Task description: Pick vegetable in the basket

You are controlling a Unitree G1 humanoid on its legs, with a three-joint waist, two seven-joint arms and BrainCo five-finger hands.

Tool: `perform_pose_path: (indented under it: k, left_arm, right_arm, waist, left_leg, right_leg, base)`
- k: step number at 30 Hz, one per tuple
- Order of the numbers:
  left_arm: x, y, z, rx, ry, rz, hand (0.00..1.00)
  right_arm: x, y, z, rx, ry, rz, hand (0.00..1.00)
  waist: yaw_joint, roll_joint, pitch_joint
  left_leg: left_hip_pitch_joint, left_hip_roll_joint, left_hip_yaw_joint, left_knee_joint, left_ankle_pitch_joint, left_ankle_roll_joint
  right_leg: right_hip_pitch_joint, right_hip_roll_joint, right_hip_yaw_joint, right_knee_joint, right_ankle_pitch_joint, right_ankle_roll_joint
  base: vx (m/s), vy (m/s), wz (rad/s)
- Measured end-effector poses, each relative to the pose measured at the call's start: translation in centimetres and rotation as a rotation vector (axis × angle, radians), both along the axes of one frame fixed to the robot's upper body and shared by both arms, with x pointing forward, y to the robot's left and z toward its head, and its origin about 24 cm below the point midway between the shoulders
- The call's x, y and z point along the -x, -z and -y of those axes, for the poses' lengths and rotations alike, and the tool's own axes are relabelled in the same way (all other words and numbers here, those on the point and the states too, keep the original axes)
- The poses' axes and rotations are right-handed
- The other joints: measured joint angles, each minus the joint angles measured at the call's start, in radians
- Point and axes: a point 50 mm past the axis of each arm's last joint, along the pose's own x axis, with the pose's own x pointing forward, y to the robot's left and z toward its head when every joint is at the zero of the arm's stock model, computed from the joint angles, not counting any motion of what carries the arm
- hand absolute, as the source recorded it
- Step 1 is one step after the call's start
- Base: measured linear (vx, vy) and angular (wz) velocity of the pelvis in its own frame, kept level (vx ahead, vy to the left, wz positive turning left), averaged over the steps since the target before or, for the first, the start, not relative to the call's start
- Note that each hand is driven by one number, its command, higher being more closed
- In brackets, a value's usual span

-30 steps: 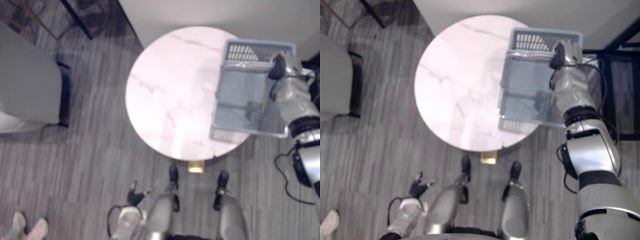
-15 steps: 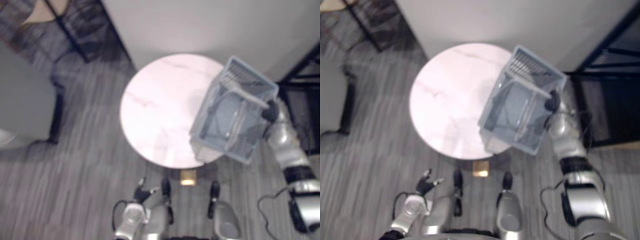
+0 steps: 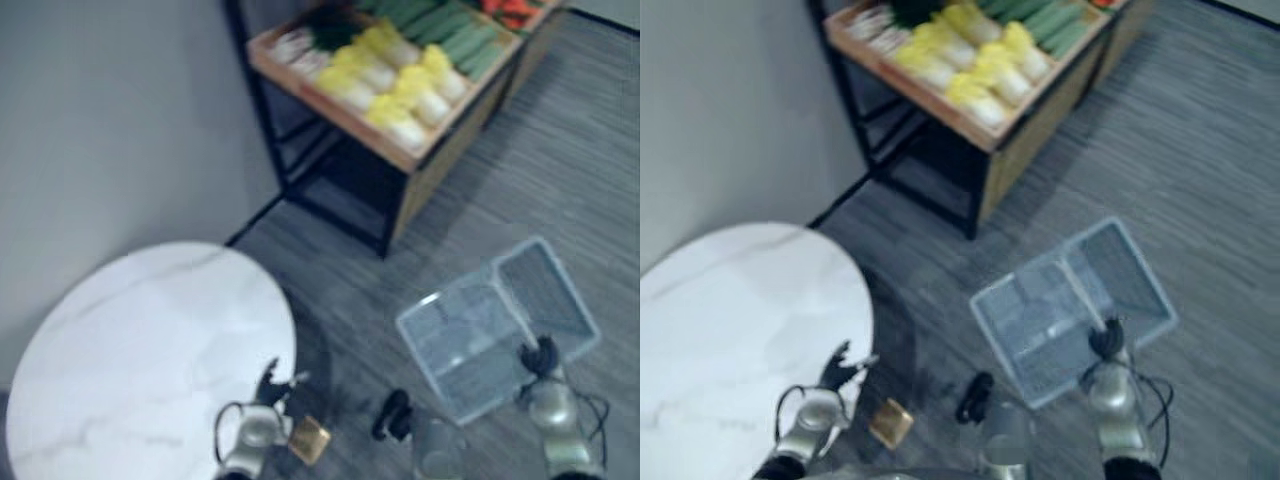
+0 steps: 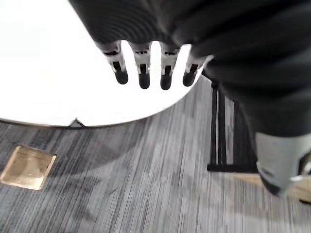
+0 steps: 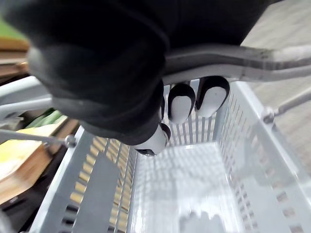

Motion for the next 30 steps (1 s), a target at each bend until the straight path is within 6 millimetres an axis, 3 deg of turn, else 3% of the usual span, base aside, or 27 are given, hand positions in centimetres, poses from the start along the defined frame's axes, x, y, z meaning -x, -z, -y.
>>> perform_pose_path:
  k: [2,3,4,5,6,8,11,13,14,15,16,17,19,20,21,22,23,24,26,28,30]
  left_arm:
    - [0.5,0.4,-0.1,0.0,-0.009,-0.028,0.0]
    - [1.4,1.0,-0.2,0.001,-0.022,-0.065,0.0]
    - [2.8,1.6,-0.2,0.006,-0.038,-0.105,0.0]
    - [3.4,1.9,0.1,0.015,-0.048,-0.119,0.0]
    - [4.3,2.3,0.6,0.034,-0.064,-0.139,0.0]
    - [4.6,2.4,1.0,0.053,-0.098,-0.136,0.0]
    - [4.7,2.3,0.5,0.056,-0.159,-0.119,0.0]
    - [4.6,2.3,0.4,0.052,-0.173,-0.116,0.0]
    - [4.5,2.3,0.7,0.059,-0.172,-0.114,0.0]
    - [4.5,2.5,1.4,0.079,-0.17,-0.122,0.0]
    - [4.6,2.4,1.2,0.079,-0.184,-0.116,0.0]
    - [3.7,2.2,0.8,0.069,-0.18,-0.106,0.0]
    - [3.8,2.3,1.1,0.075,-0.174,-0.114,0.0]
    - [4.3,2.5,0.9,0.072,-0.178,-0.13,0.0]
    - [4.3,2.4,0.9,0.072,-0.172,-0.127,0.0]
    - [4.3,2.5,0.9,0.069,-0.168,-0.13,0.0]
    - [4.7,2.6,0.0,0.038,-0.162,-0.151,0.0]
    - [4.9,2.7,-0.4,0.021,-0.156,-0.17,0.0]
    - [5.3,2.7,-0.8,0.007,-0.16,-0.179,0.0]
    - [5.0,2.6,-0.9,0.007,-0.163,-0.17,0.0]
    - [4.7,2.5,-0.8,0.01,-0.164,-0.162,0.0]
  right_arm:
    - [1.5,1.4,-0.7,-0.073,0.042,-0.033,1.0]
    - [2.3,2.5,-1.5,-0.137,0.077,-0.057,1.0]
    - [2.8,3.2,-2.1,-0.159,0.086,-0.079,1.0]
    - [3.1,3.7,-2.2,-0.16,0.084,-0.1,1.0]
    - [3.2,4.7,-2.2,-0.164,0.091,-0.154,1.0]
    - [4.8,6.7,-1.9,-0.169,0.131,-0.273,1.0]
    - [7.2,8.2,-1.6,-0.175,0.163,-0.386,1.0]
    - [8.4,8.7,-1.0,-0.178,0.202,-0.431,1.0]
    - [9.4,8.9,-0.4,-0.176,0.237,-0.452,1.0]
    - [9.5,8.7,0.2,-0.163,0.249,-0.449,1.0]
    - [10.1,8.9,0.6,-0.158,0.262,-0.476,1.0]
    - [11.9,9.5,0.7,-0.175,0.305,-0.525,1.0]
    - [13.9,10.1,1.0,-0.213,0.391,-0.596,1.0]
    - [14.8,10.5,0.4,-0.239,0.419,-0.614,1.0]
    - [15.8,10.8,0.0,-0.26,0.448,-0.632,1.0]
    - [15.9,10.8,-0.1,-0.267,0.454,-0.631,1.0]
    - [16.0,11.2,-1.1,-0.303,0.458,-0.652,1.0]
    - [16.1,11.5,-1.7,-0.325,0.46,-0.659,1.0]
    - [16.8,11.7,-2.2,-0.36,0.5,-0.664,1.0]
    - [16.8,11.7,-2.1,-0.378,0.531,-0.648,1.0]
    - [16.3,11.6,-1.9,-0.405,0.576,-0.617,1.0]
  waist:
    - [0.003,-0.001,-0.001]
    - [0.007,-0.005,-0.003]
    - [0.007,-0.01,-0.006]
    - [0.008,-0.007,-0.005]
    - [0.019,0.001,-0.008]
    - [0.058,-0.002,-0.008]
    - [0.069,-0.016,0.0]
    - [0.069,-0.012,-0.002]
    - [0.072,0.016,-0.011]
    - [0.089,0.064,-0.018]
    - [0.093,0.028,-0.013]
    - [0.069,0.02,-0.002]
    - [0.062,0.016,-0.018]
    - [0.056,-0.005,-0.026]
    - [0.05,-0.021,-0.028]
    - [0.059,-0.01,-0.034]
    - [0.053,-0.052,-0.018]
    - [0.042,-0.058,-0.017]
    - [0.033,-0.057,-0.019]
    - [0.029,-0.05,-0.02]
    - [0.025,-0.022,-0.02]
  left_leg:
    - [0.01,0.028,0.014,0.079,0.006,0.018]
    - [-0.008,0.074,-0.052,0.214,0.037,0.096]
    - [-0.07,0.097,-0.238,0.382,0.036,0.133]
    - [-0.105,0.078,-0.34,0.446,-0.02,0.095]
    - [-0.169,0.014,-0.488,0.515,-0.115,0.069]
    - [-0.25,-0.088,-0.61,0.505,-0.181,0.087]
    - [-0.351,-0.153,-0.71,0.383,-0.186,0.083]
    - [-0.395,-0.181,-0.756,0.252,-0.168,0.08]
    - [-0.433,-0.17,-0.771,0.146,-0.145,0.087]
    - [-0.45,-0.12,-0.763,0.145,-0.102,0.1]
    - [-0.468,-0.124,-0.73,0.226,-0.084,0.087]
    - [-0.479,-0.147,-0.752,0.296,-0.083,0.08]
    - [-0.492,-0.155,-0.761,0.321,-0.094,0.078]
    - [-0.471,-0.196,-0.739,0.315,-0.096,0.122]
    - [-0.434,-0.232,-0.716,0.295,-0.105,0.149]
    - [-0.4,-0.243,-0.698,0.262,-0.133,0.16]
    - [-0.342,-0.26,-0.694,0.226,-0.177,0.177]
    - [-0.298,-0.262,-0.712,0.203,-0.181,0.174]
    - [-0.209,-0.261,-0.742,0.135,-0.176,0.167]
    - [-0.175,-0.245,-0.778,0.103,-0.174,0.161]
    - [-0.151,-0.202,-0.817,0.052,-0.162,0.14]
  right_leg:
    - [-0.002,0.03,0.028,-0.018,-0.013,0.0]
    - [0.026,0.056,0.045,-0.059,-0.013,-0.003]
    - [0.049,0.085,0.099,-0.106,-0.002,0.007]
    - [0.056,0.103,0.139,-0.124,0.001,0.01]
    - [0.075,0.144,0.217,-0.165,0.002,0.011]
    - [0.121,0.19,0.312,-0.219,0.007,0.017]
    - [0.162,0.228,0.397,-0.252,0.018,0.034]
    - [0.184,0.248,0.44,-0.297,0.032,0.057]
    - [0.199,0.281,0.474,-0.321,0.028,0.09]
    - [0.161,0.312,0.497,-0.21,0.02,0.05]
    - [0.078,0.273,0.574,0.14,-0.07,-0.045]
    - [0.16,0.243,0.631,0.069,-0.205,0.028]
    - [0.206,0.234,0.598,-0.018,-0.205,0.06]
    - [0.238,0.206,0.572,-0.053,-0.191,0.088]
    - [0.246,0.179,0.543,0.004,-0.195,0.143]
    - [0.21,0.173,0.541,0.111,-0.194,0.167]
    - [0.138,0.141,0.54,0.346,-0.163,0.194]
    - [0.1,0.109,0.524,0.464,-0.122,0.209]
    - [0.059,0.04,0.469,0.544,-0.152,0.166]
    - [0.037,0.004,0.438,0.431,-0.165,0.143]
    - [0.001,0.02,0.427,0.187,-0.146,0.144]
  base:
    - [0.05,-0.085,-1.11]
    - [0.11,-0.155,-1.55]
    - [0.09,-0.11,-1.56]
    - [0.05,-0.048,-1.72]
    - [0.04,0.014,-1.77]
    - [0.07,0.01,-1.78]
    - [0.06,0.019,-1.43]
    - [0.07,0.035,-1.42]
    - [0.08,0.033,-1.47]
    - [0.08,0.068,-1.53]
    - [0.08,0.047,-0.76]
    - [0.08,0.026,-0.3]
    - [0.17,0.053,0.17]
    - [0.21,0.118,0.13]
    - [0.21,0.063,0.15]
    - [0.19,0.048,0.09]
    - [0.27,0.011,0.13]
    - [0.27,0.009,0.34]
    - [0.41,-0.015,0.49]
    - [0.42,-0.048,0.6]
    - [0.41,-0.163,0.56]
